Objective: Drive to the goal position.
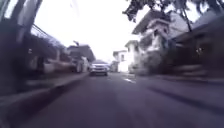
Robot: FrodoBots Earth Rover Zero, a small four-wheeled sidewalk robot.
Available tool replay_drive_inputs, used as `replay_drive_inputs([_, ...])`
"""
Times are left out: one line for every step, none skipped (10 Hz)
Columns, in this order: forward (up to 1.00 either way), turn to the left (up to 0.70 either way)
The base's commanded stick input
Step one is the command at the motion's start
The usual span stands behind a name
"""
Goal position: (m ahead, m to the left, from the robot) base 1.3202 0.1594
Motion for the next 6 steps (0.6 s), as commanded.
replay_drive_inputs([0.70,-0.35])
replay_drive_inputs([0.70,-0.34])
replay_drive_inputs([0.70,-0.28])
replay_drive_inputs([0.70,-0.22])
replay_drive_inputs([0.70,-0.16])
replay_drive_inputs([0.70,-0.10])
